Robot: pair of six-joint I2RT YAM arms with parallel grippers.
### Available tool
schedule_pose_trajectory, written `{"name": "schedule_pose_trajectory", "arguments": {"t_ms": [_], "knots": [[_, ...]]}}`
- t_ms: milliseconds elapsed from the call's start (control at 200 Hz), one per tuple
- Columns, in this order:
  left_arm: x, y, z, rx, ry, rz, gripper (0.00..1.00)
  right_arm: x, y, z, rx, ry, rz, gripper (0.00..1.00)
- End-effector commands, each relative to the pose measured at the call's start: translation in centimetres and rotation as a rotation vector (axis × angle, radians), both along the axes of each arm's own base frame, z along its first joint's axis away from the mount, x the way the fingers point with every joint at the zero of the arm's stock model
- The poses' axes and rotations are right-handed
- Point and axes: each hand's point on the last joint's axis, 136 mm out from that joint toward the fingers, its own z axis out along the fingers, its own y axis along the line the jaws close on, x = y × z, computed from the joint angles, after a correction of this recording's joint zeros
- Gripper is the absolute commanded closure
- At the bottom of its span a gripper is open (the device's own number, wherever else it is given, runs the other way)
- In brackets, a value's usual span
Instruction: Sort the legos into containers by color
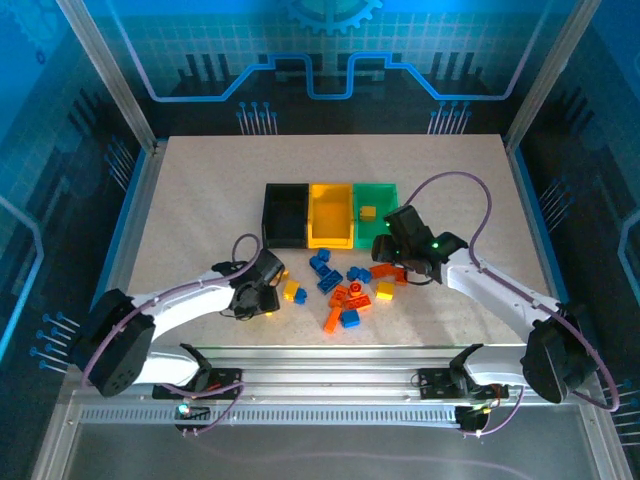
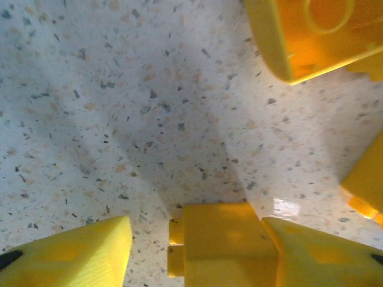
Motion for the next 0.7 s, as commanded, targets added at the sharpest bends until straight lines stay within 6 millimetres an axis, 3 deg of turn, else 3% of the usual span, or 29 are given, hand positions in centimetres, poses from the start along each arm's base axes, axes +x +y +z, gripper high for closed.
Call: {"name": "schedule_pose_trajectory", "arguments": {"t_ms": [0,230,250,465,570,695], "knots": [[-0.2,-0.3,-0.7,-0.009,0.014,0.002,0.46,-0.2,-0.7,0.6,0.018,-0.02,-0.032,0.38],[0.1,-0.4,0.1,-0.02,-0.01,-0.001,0.66,-0.2,-1.2,1.2,0.033,-0.04,-0.054,0.38],[0.1,-0.4,0.2,-0.019,-0.011,-0.003,0.68,-0.7,-1.5,0.3,0.022,-0.02,-0.056,0.38],[1.3,-1.8,2.6,-0.056,-0.056,-0.037,0.79,-1.1,-2.2,0.3,0.038,-0.032,-0.077,0.38],[2.8,-4.4,5.2,-0.094,-0.111,-0.09,0.79,-1.5,-2.8,0.5,0.041,-0.041,-0.093,0.38],[6.3,-9.7,9.7,-0.154,-0.207,-0.184,0.79,-2.1,-3.7,0.3,0.045,-0.043,-0.114,0.38]]}}
